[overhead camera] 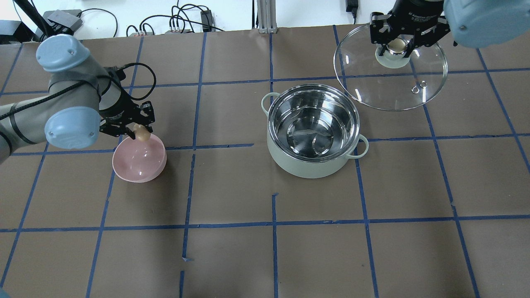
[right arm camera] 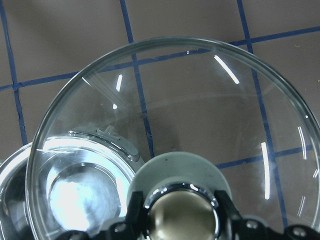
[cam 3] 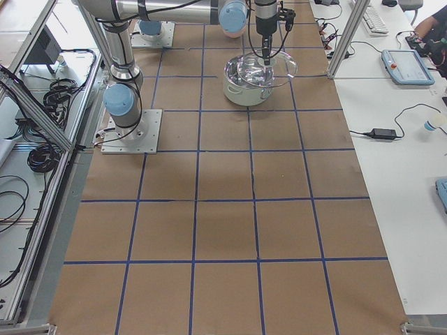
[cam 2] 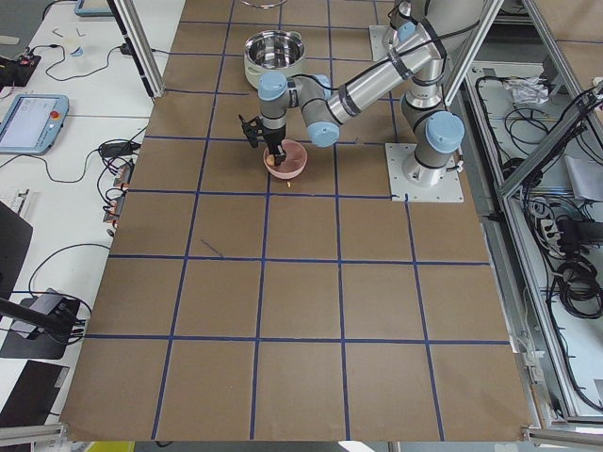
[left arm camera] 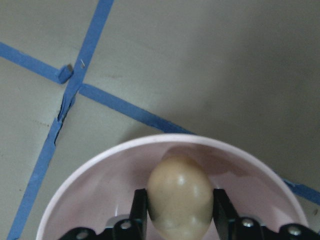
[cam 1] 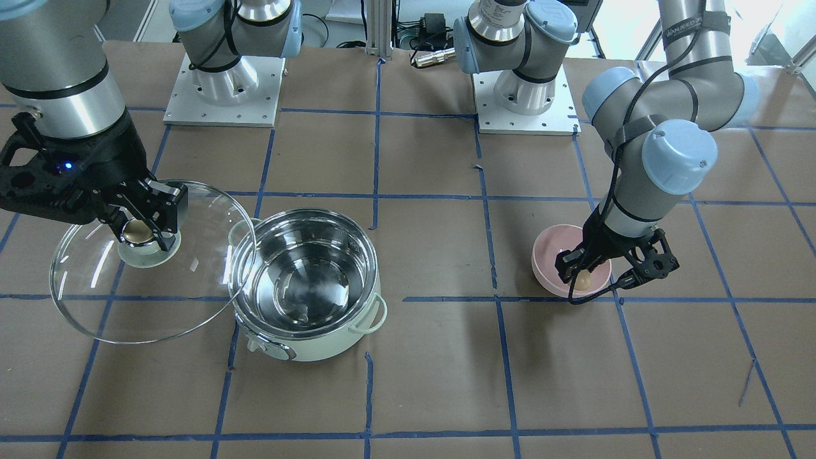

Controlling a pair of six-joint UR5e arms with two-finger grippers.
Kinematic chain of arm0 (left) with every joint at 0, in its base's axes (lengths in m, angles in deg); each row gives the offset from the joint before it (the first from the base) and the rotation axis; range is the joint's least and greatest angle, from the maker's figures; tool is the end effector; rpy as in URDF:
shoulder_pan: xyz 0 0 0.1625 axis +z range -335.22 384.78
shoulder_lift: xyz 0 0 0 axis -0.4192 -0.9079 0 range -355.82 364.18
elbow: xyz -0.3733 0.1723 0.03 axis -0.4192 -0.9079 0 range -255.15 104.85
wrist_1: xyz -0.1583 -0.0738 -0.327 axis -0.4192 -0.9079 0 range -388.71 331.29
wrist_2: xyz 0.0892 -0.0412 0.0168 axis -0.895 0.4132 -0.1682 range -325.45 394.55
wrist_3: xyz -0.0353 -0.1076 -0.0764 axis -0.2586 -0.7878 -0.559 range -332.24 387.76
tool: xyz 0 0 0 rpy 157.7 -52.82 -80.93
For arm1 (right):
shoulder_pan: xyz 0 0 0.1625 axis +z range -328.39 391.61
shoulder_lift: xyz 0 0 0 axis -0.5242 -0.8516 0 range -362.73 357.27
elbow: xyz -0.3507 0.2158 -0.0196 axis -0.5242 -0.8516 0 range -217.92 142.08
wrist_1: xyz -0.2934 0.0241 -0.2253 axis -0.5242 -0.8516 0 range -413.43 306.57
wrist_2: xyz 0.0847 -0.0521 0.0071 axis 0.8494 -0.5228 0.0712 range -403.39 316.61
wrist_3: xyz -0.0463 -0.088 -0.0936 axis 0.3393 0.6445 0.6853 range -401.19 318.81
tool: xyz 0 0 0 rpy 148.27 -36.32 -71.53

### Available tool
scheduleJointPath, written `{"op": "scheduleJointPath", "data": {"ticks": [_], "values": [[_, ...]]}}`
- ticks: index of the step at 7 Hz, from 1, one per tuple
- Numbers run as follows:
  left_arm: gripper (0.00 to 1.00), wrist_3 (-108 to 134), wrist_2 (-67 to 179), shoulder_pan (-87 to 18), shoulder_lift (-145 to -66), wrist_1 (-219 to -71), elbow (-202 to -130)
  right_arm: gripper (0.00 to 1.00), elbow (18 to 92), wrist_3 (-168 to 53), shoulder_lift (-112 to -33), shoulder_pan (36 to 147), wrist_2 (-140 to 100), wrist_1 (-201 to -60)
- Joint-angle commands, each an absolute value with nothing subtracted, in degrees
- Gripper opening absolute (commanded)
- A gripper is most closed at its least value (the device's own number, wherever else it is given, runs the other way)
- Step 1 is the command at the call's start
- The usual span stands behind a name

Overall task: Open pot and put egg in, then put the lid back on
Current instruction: 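Lift the egg from the pink bowl with the left gripper toward the pot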

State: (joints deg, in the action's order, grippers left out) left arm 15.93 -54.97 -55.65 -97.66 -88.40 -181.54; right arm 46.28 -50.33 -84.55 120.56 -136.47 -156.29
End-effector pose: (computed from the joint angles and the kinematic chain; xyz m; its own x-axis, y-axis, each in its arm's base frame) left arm -0.0506 -0.5094 0.2695 -0.9311 -0.3645 0.0156 -0.3648 0.9305 -0.0340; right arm 0.1163 -0.5293 0.4403 -0.9827 0.1840 0.0232 0.1765 0.9662 -0.1879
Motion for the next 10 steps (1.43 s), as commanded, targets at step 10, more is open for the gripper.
{"op": "scheduleJointPath", "data": {"ticks": [10], "values": [[0.20, -8.62, -54.08, -89.28, -108.74, -79.44, -164.97, 0.42, 46.54, -41.54, -84.90, 115.64, -136.65, -155.83]]}}
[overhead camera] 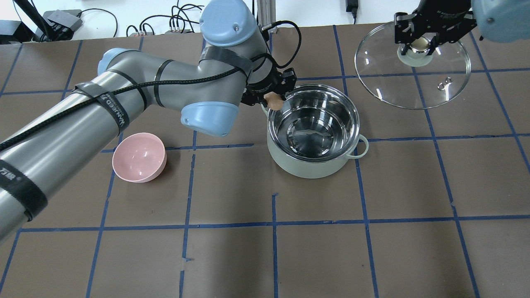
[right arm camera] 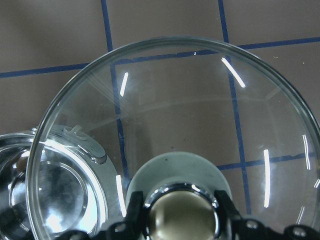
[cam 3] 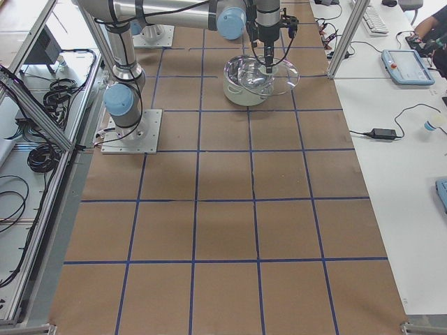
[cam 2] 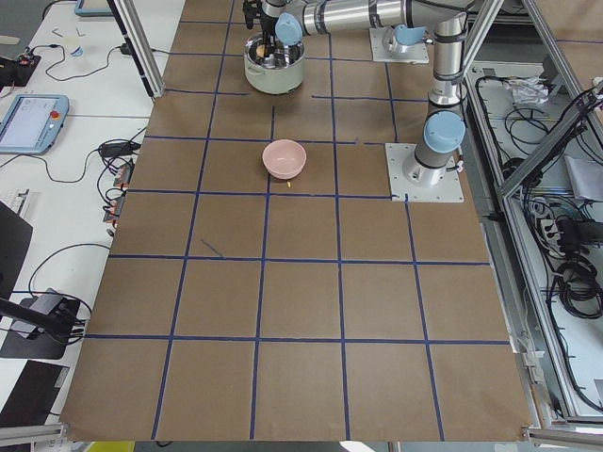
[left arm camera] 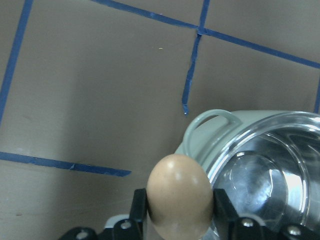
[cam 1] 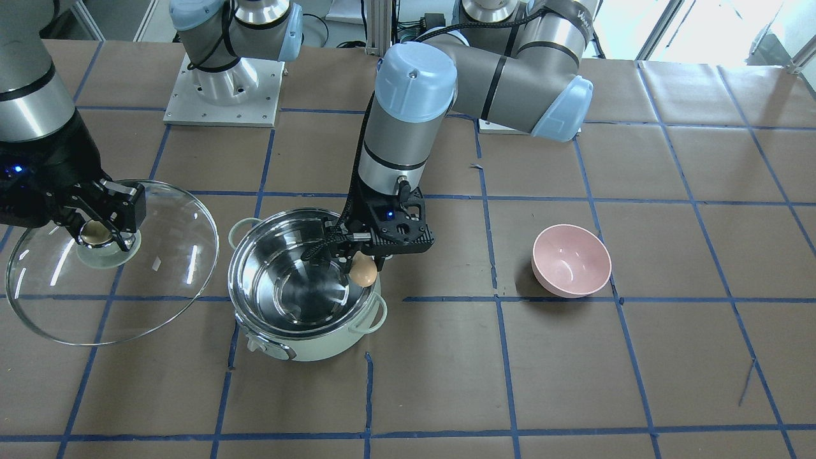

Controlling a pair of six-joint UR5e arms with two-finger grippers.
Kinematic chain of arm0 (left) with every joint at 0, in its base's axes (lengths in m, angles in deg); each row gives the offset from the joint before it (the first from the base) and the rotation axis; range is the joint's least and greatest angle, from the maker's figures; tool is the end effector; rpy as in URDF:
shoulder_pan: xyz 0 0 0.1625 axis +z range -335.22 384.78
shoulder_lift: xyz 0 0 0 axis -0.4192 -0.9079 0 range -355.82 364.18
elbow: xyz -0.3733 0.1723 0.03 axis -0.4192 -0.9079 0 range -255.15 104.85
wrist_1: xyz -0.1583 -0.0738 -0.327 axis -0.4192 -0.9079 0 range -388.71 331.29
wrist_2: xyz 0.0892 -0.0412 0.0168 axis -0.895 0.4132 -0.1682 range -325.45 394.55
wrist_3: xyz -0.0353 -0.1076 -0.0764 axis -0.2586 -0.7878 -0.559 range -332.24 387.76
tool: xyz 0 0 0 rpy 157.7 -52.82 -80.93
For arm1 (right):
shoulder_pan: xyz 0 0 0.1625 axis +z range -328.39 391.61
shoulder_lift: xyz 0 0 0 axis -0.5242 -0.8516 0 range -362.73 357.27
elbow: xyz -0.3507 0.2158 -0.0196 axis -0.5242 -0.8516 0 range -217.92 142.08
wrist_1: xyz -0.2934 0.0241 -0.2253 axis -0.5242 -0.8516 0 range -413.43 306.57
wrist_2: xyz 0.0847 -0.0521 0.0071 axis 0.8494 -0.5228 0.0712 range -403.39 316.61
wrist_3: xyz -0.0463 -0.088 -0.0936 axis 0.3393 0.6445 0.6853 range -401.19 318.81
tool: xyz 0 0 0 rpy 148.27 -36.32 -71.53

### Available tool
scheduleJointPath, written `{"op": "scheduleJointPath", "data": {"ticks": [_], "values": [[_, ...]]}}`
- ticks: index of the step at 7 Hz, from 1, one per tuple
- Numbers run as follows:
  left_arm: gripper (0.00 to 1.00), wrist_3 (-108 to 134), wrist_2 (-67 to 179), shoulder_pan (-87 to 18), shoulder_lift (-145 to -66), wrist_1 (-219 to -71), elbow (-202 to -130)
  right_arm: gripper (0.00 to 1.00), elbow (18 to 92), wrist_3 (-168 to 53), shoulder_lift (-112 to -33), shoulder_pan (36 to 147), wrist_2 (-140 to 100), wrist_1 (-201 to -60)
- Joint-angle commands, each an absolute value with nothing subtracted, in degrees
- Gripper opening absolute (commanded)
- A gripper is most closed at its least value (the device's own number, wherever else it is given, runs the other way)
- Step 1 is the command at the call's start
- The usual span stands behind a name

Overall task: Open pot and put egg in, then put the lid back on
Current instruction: 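Lower the egg into the pot with the left gripper and release it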

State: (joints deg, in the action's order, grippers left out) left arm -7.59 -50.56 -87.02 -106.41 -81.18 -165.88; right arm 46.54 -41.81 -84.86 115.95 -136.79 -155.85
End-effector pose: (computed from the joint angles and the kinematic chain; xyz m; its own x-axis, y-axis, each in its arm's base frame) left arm -0.3578 -0.5040 0.3198 -0.9536 -0.1961 0.2283 -0.2394 0.9540 -0.1805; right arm 0.0729 -0.5339 0.4401 -0.9912 0.1195 0.0564 0.1079 0.9785 -0.1758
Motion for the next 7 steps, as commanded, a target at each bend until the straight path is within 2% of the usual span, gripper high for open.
{"op": "scheduleJointPath", "data": {"ticks": [1, 7], "values": [[0.20, -8.54, -56.74, -91.74, -111.63, -74.72, -164.54, 0.42, 46.54, -41.54, -84.90, 115.64, -136.65, -155.83], [0.20, -5.55, -57.91, -93.08, -115.79, -72.48, -164.00, 0.42, 47.07, -41.54, -84.99, 115.81, -136.47, -155.56]]}}
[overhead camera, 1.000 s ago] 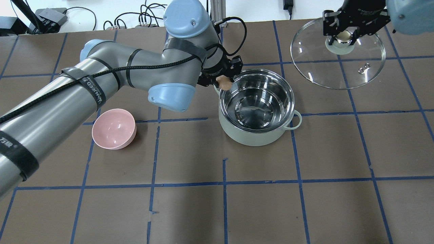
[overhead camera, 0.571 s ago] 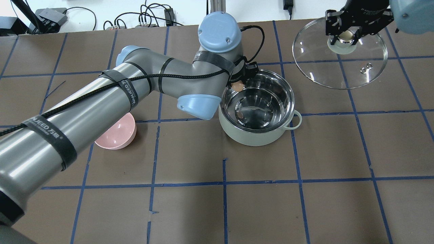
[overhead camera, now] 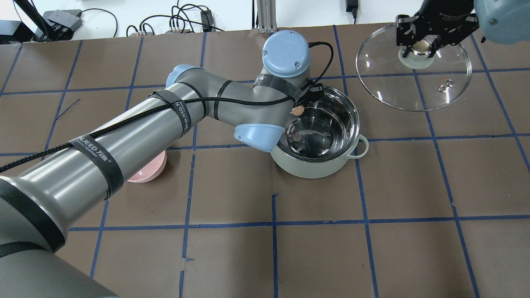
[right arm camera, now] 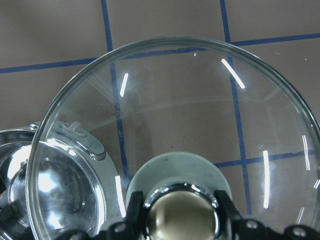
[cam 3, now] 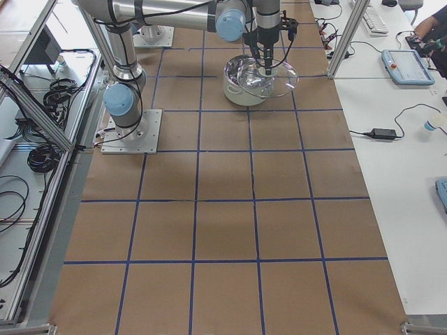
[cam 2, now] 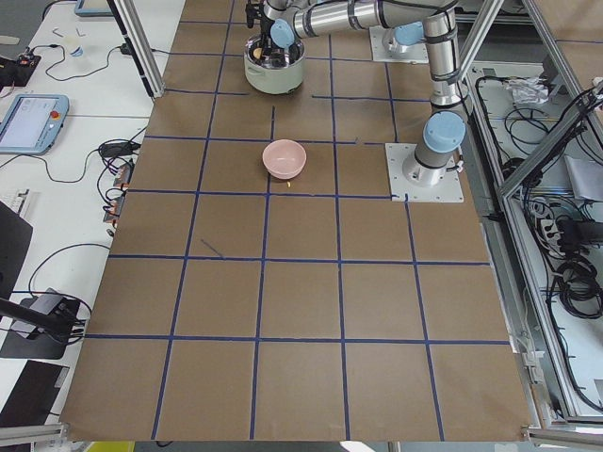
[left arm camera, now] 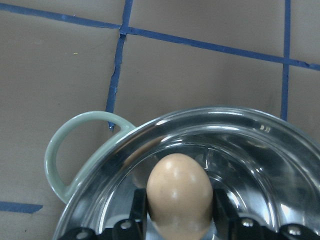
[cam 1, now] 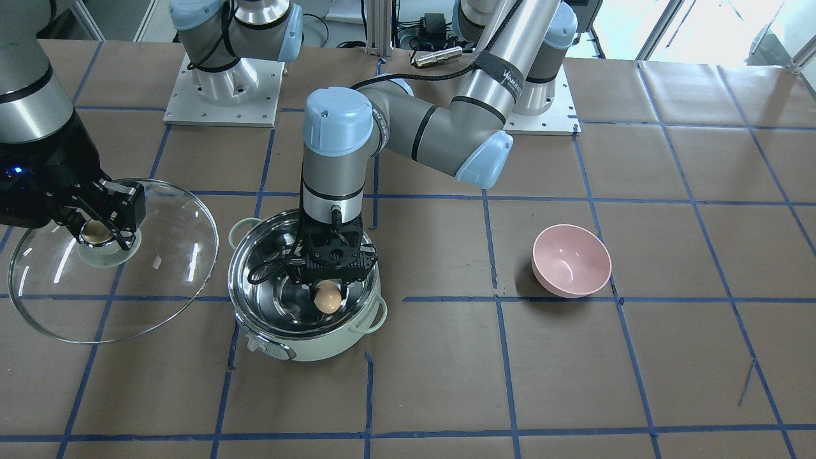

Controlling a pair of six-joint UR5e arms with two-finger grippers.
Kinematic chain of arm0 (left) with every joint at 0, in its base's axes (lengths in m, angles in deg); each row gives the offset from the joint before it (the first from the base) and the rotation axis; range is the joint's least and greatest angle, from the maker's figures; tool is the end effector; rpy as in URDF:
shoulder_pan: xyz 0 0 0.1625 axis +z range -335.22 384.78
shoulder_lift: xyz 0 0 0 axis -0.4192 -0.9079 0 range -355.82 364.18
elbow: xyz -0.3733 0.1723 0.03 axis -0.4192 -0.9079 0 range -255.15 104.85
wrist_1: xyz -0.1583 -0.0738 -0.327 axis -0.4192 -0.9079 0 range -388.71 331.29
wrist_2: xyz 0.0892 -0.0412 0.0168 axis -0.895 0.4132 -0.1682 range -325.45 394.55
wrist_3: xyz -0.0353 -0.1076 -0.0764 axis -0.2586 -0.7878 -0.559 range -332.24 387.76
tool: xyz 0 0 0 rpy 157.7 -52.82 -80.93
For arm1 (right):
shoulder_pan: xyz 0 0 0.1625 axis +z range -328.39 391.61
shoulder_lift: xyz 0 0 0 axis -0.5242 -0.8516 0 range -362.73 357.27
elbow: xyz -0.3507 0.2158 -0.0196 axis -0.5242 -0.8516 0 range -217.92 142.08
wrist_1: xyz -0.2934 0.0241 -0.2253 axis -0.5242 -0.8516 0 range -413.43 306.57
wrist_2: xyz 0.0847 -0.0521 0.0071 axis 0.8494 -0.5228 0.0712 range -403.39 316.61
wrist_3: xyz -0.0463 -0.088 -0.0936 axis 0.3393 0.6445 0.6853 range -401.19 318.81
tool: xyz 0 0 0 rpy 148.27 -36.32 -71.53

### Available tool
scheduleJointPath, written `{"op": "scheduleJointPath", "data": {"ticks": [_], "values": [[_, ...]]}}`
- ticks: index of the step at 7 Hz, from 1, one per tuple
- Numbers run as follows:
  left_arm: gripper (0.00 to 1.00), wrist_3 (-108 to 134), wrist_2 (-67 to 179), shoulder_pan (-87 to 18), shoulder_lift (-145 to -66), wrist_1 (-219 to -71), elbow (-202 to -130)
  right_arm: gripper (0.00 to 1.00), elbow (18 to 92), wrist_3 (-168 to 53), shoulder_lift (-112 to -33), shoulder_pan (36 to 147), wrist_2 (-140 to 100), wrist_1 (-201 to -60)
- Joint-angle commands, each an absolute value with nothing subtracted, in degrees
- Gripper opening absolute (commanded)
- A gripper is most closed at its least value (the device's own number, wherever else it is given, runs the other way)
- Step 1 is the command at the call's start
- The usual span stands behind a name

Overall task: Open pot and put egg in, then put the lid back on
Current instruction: 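Lower the egg into the pot with the left gripper and release it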

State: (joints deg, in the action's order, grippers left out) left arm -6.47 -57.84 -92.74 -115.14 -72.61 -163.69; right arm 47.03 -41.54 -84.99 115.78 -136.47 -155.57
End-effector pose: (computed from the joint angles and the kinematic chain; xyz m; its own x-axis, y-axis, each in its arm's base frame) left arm -0.4113 -0.5130 0.2619 -0.9844 -0.1017 0.1433 -0.1391 0.9495 -0.2812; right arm 0.0723 -0.5319 0.4367 -0.9919 0.1163 0.0519 0.1064 0.9806 -0.1645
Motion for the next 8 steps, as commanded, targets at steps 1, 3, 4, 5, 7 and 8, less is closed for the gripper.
{"op": "scheduleJointPath", "data": {"ticks": [1, 3, 4, 5, 7, 8], "values": [[0.20, -5.46, -58.35, -93.34, -116.06, -72.48, -163.83, 0.42, 47.07, -41.62, -84.99, 115.99, -136.38, -155.56], [0.22, -5.46, -58.35, -93.34, -117.19, -72.39, -163.92, 0.42, 47.07, -41.63, -84.99, 115.99, -136.38, -155.65], [0.32, -5.46, -58.35, -93.34, -117.20, -72.30, -164.01, 0.42, 47.07, -41.71, -84.99, 116.16, -136.38, -155.74], [0.61, -5.72, -58.35, -93.34, -117.20, -72.30, -164.01, 0.42, 47.07, -41.71, -84.99, 116.16, -136.38, -155.74], [0.71, -5.64, -58.44, -93.34, -117.20, -72.30, -164.36, 0.42, 47.07, -41.71, -84.99, 116.08, -136.38, -155.56], [0.74, -5.55, -58.79, -93.34, -116.85, -72.22, -164.01, 0.42, 47.16, -41.71, -84.99, 116.16, -136.38, -155.65]]}}
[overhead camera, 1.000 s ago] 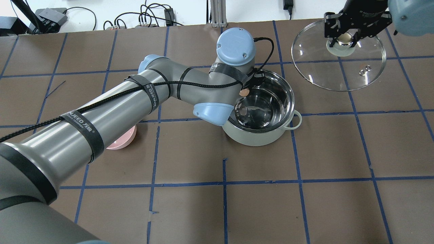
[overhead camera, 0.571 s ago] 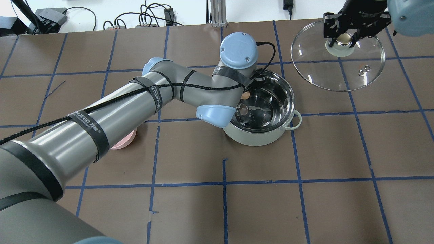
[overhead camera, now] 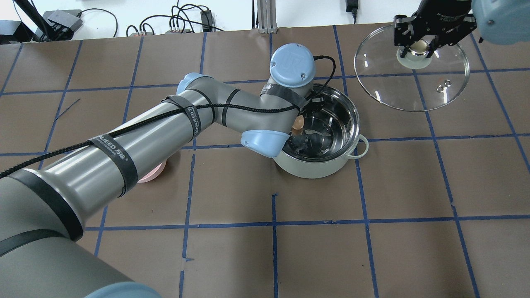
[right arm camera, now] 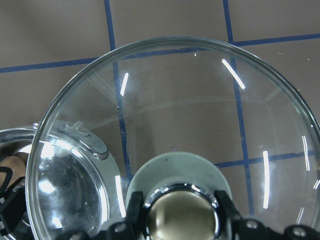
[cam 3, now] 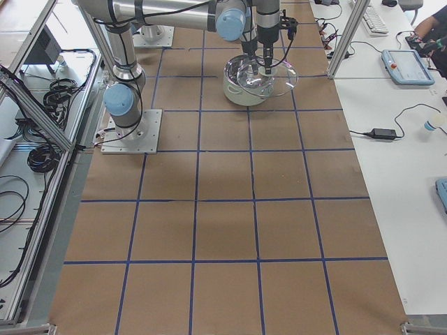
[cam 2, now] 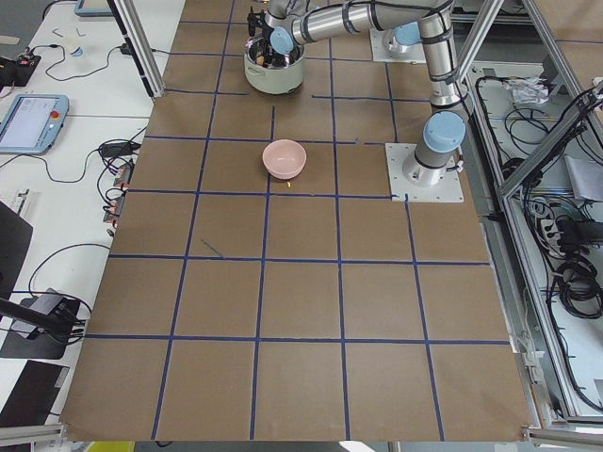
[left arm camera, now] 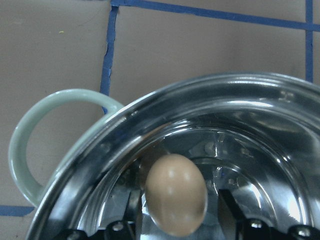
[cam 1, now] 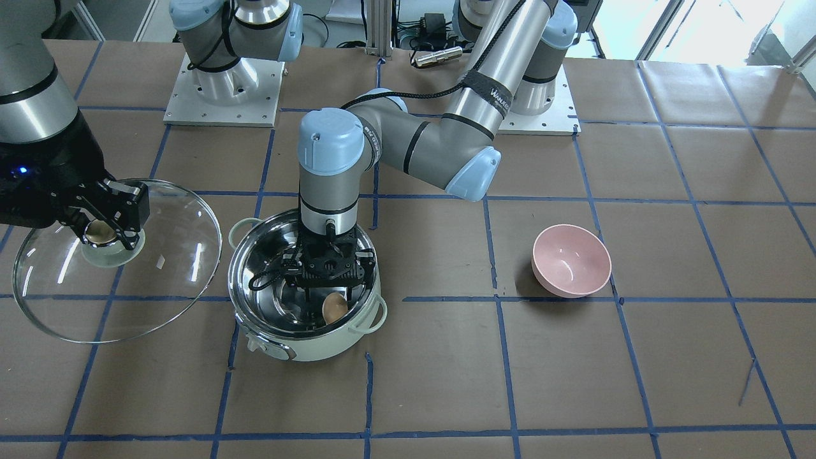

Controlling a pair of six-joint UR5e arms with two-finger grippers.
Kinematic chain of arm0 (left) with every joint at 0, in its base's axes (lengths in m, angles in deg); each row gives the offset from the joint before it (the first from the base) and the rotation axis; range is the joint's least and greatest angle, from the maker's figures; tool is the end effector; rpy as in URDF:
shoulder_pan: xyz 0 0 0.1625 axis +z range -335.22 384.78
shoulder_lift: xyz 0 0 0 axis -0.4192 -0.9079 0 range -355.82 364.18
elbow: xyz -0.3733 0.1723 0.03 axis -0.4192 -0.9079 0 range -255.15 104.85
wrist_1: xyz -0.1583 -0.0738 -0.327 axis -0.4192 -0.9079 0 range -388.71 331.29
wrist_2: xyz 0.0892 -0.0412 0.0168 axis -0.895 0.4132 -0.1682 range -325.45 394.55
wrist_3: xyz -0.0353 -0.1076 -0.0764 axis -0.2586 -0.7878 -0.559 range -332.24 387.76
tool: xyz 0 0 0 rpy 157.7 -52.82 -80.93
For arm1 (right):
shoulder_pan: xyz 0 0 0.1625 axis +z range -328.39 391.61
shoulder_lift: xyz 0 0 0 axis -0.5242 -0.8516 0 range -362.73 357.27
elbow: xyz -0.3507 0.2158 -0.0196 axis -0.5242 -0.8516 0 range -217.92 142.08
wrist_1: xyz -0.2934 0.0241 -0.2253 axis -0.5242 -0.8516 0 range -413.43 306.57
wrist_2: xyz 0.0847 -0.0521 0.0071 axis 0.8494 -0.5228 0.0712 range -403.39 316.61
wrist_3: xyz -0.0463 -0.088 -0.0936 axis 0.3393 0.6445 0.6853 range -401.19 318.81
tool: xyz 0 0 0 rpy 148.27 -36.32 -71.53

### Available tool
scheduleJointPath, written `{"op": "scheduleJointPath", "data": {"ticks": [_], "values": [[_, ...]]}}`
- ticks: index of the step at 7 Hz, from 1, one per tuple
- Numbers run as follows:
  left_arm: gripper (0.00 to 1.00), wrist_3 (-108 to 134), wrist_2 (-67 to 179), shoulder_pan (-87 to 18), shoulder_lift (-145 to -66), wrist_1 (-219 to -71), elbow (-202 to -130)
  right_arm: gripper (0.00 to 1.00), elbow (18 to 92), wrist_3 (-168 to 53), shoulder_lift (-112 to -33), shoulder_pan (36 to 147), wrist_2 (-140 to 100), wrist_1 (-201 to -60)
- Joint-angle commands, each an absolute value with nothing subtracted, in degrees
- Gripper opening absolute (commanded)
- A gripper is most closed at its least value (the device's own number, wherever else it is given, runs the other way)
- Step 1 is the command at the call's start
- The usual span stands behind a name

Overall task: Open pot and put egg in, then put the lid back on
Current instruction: 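Withdraw the left gripper from the pot while the right brings the lid back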

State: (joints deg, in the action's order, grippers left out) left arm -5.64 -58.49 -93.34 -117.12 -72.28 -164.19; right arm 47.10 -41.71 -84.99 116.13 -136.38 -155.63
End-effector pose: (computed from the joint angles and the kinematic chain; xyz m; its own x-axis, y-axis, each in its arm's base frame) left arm -0.4159 -0.5105 0.2366 -0.9903 -0.0844 0.1100 -0.1106 0.9594 -0.2596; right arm 0.0758 -0.5314 0.4362 -0.9924 0.1129 0.0499 0.1033 0.9810 -0.1644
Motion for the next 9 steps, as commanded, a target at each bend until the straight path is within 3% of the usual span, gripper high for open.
{"op": "scheduleJointPath", "data": {"ticks": [1, 4, 9], "values": [[0.79, -5.38, -58.79, -93.34, -115.20, -72.39, -163.92, 0.42, 47.16, -41.71, -85.08, 115.99, -136.38, -155.56], [0.94, -4.15, -58.01, -88.02, -109.41, -78.06, -164.71, 0.42, 49.25, -42.41, -86.38, 116.43, -136.29, -155.82], [0.97, 6.89, -53.96, -73.08, -94.21, -105.72, -164.09, 0.41, 51.11, -47.30, -86.40, 121.24, -136.29, -156.62]]}}
